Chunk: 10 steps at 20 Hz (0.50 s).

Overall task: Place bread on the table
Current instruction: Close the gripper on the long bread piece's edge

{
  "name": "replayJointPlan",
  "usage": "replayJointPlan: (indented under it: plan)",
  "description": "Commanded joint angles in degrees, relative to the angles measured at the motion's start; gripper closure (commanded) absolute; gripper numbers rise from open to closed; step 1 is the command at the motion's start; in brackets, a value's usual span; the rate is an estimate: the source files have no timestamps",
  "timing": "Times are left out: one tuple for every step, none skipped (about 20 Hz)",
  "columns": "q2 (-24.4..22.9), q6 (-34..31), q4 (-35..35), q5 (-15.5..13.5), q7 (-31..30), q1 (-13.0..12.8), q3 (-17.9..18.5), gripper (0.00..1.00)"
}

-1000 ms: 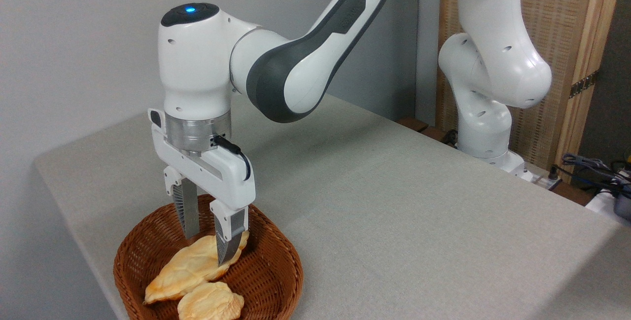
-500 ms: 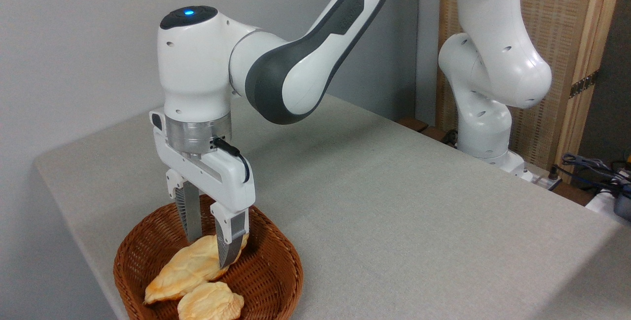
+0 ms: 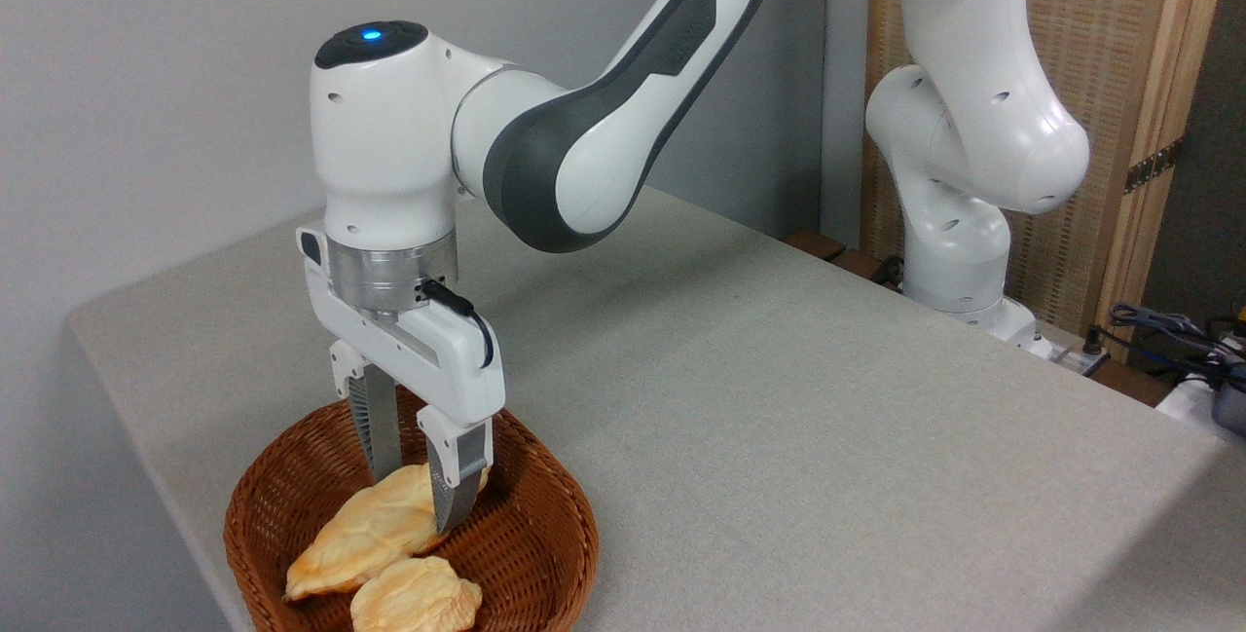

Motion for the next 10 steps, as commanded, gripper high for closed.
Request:
replayJointPlan:
  plan:
    - [0.4, 0.3, 0.8, 0.6, 0.7, 0.2, -0.1, 0.57]
    - [0.4, 0.3, 0.8, 0.6, 0.7, 0.2, -0.1, 0.57]
    - [0.4, 0.3, 0.8, 0.6, 0.7, 0.1, -0.1, 0.56]
    - [0.3, 0.3, 0.8, 0.6, 0.7, 0.1, -0.1, 0.56]
    - [0.3, 0.3, 0.8, 0.6, 0.7, 0.2, -0.1, 0.55]
    - [0.3, 0.3, 0.8, 0.6, 0.7, 0.2, -0.1, 0.55]
    - [0.3, 0.3, 0.8, 0.6, 0.7, 0.1, -0.1, 0.55]
    - [0.3, 0.3, 0.8, 0.6, 0.7, 0.1, -0.1, 0.55]
    - [0.3, 0.3, 0.8, 0.6, 0.7, 0.1, -0.1, 0.55]
    - [0.3, 0.2, 0.8, 0.6, 0.7, 0.1, -0.1, 0.55]
